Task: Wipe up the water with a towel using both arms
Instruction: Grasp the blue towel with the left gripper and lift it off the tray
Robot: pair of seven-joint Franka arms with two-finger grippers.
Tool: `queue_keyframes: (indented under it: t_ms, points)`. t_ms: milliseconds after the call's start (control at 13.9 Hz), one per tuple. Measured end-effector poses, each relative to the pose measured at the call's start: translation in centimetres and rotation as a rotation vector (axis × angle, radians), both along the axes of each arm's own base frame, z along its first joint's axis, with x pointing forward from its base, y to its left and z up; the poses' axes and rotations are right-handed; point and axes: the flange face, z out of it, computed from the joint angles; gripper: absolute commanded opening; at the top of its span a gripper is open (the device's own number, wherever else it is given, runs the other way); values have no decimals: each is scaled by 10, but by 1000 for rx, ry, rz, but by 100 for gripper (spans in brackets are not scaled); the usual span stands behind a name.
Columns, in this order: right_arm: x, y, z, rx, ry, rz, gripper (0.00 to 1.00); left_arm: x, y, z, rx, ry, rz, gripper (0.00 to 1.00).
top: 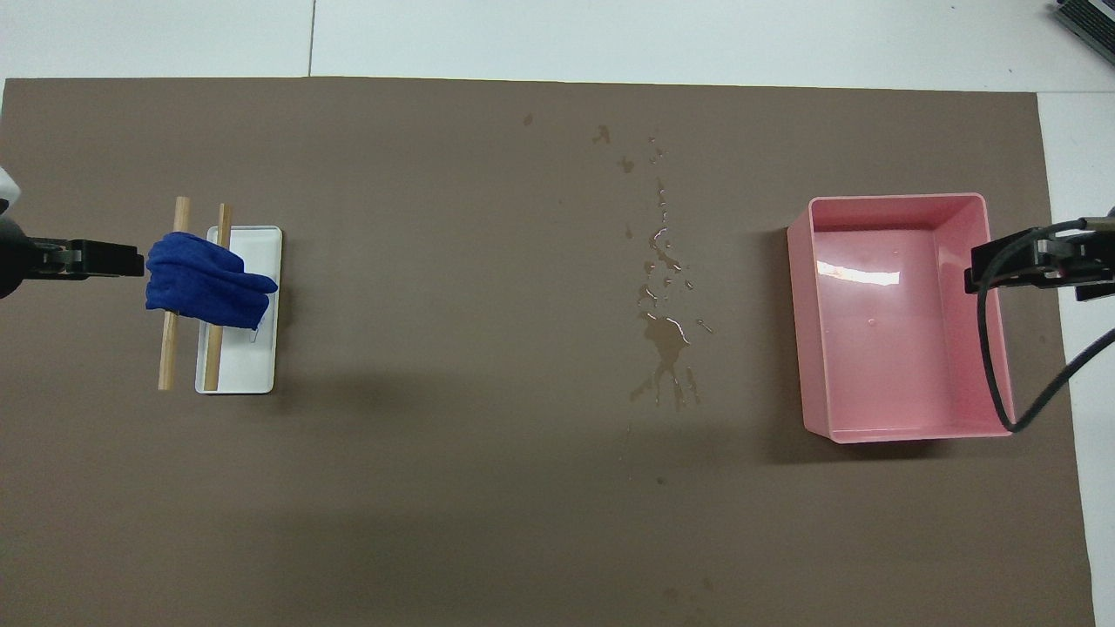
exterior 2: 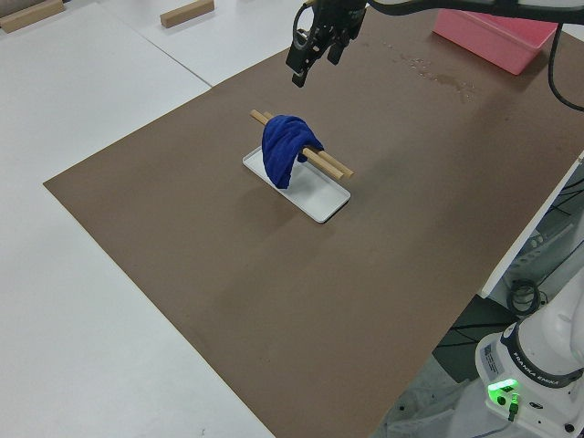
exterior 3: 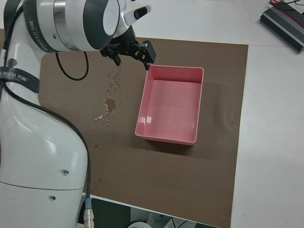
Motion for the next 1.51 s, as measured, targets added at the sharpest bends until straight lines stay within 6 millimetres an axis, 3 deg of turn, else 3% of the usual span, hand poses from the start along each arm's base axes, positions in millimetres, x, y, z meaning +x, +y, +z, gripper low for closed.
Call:
queue_keyframes:
  t_ms: [215,431,646,790,1077,1149,1364,1508]
  points:
    - [0,0,0,0,0,0,100,18,6,-44,1,-18,10,100]
    - [0,0,0,0,0,0,100,23,5,-88,1,-35,11,100]
    - [0,0,0,0,0,0,100,18,5,-117,2,-42,12,72]
    - [0,0,0,0,0,0,100,17,5,-120,2,-42,12,60]
    - [0,0,0,0,0,0,100,17,3,-120,2,-46,9,58]
    - [0,0,0,0,0,0,100,17,3,-121,2,-46,9,53]
    - [0,0,0,0,0,0,100,17,3,-122,2,-44,9,1]
    - [0,0,0,0,0,0,100,17,3,-121,2,-47,9,0]
